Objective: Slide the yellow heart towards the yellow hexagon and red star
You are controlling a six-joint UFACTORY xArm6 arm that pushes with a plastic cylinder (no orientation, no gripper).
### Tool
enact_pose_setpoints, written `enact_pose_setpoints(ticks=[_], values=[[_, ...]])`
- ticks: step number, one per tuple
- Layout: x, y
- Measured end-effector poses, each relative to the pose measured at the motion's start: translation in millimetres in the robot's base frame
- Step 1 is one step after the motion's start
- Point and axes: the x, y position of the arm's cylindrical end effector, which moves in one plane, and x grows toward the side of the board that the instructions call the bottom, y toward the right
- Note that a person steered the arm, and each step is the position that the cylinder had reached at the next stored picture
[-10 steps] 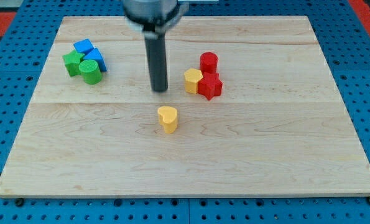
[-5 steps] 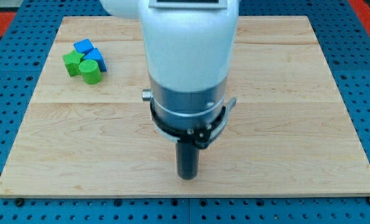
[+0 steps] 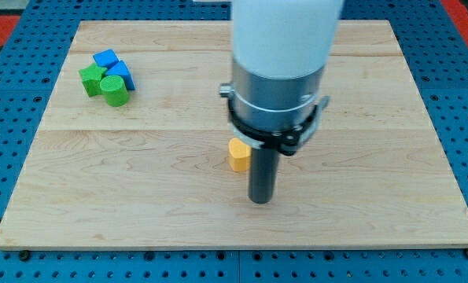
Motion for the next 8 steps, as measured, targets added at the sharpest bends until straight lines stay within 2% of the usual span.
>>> enact_pose_setpoints(ticks=[1, 2, 3, 4, 6, 8], values=[[-52.8, 16.5], [-64.8, 16.8], [5.1, 16.8], [13.9, 6.2], [-61.3, -26.2], [-108.1, -28.4]])
